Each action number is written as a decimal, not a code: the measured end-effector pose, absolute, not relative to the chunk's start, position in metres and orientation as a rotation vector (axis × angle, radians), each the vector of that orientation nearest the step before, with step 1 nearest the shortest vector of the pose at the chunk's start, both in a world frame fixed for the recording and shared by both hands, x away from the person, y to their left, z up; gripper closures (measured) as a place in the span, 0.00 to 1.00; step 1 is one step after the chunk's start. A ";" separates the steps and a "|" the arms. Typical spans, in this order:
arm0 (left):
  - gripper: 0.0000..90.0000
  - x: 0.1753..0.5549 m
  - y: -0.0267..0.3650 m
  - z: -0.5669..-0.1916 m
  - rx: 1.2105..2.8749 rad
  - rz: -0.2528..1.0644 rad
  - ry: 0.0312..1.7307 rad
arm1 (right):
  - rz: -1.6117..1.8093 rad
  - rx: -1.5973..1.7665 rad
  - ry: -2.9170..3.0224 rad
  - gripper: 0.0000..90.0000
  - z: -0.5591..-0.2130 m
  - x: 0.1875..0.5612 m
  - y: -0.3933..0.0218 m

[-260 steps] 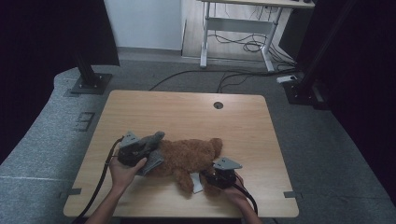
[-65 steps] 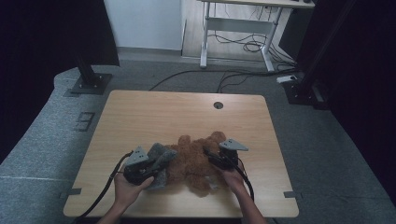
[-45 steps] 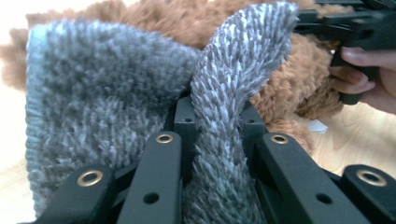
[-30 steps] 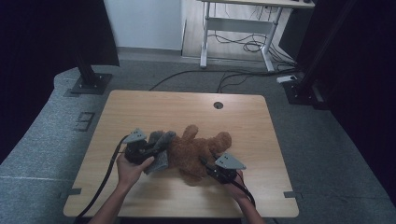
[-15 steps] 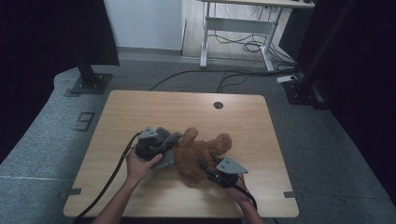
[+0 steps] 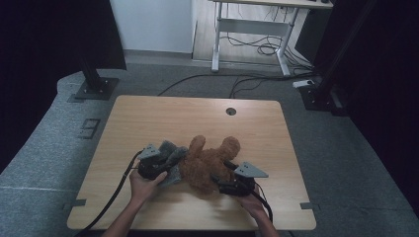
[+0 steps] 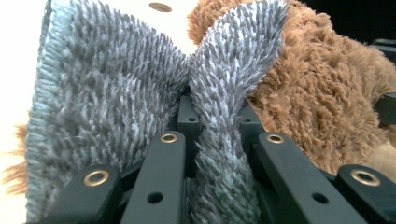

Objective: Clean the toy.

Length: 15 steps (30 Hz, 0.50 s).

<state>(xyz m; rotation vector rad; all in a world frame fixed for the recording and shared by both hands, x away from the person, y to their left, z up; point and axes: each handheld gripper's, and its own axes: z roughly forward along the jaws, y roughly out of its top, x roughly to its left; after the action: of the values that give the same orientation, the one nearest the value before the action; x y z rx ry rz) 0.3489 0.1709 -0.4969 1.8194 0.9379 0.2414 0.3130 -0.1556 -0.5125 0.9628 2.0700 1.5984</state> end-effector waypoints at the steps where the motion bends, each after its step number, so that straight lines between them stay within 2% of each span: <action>1: 0.87 0.349 0.172 -0.497 1.815 0.233 0.939 | 1.609 0.982 2.092 0.22 -0.513 0.316 -0.155; 4: 0.87 0.348 0.174 -0.499 1.801 0.218 0.945 | 1.600 0.988 2.131 0.23 -0.514 0.325 -0.149; 5: 0.87 0.346 0.174 -0.499 1.801 0.220 0.946 | 1.592 0.982 2.129 0.27 -0.514 0.327 -0.147; 7: 0.87 0.345 0.175 -0.499 1.800 0.225 0.946 | 1.563 0.984 2.134 0.42 -0.513 0.330 -0.144; 9: 0.87 0.345 0.175 -0.497 1.787 0.213 0.950 | 1.527 0.936 2.148 0.52 -0.513 0.328 -0.142; 12: 0.85 0.346 0.176 -0.486 1.764 0.174 0.951 | 1.510 0.893 2.156 0.58 -0.513 0.323 -0.144; 15: 0.82 0.345 0.171 -0.464 1.772 0.193 0.918 | 1.510 0.871 2.137 0.62 -0.516 0.319 -0.148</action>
<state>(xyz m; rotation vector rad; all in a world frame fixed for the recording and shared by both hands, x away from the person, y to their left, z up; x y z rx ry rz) 0.3449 0.1706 -0.4638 1.7720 0.9183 0.1932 0.3186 -0.1482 -0.5165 0.8709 2.1365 1.5100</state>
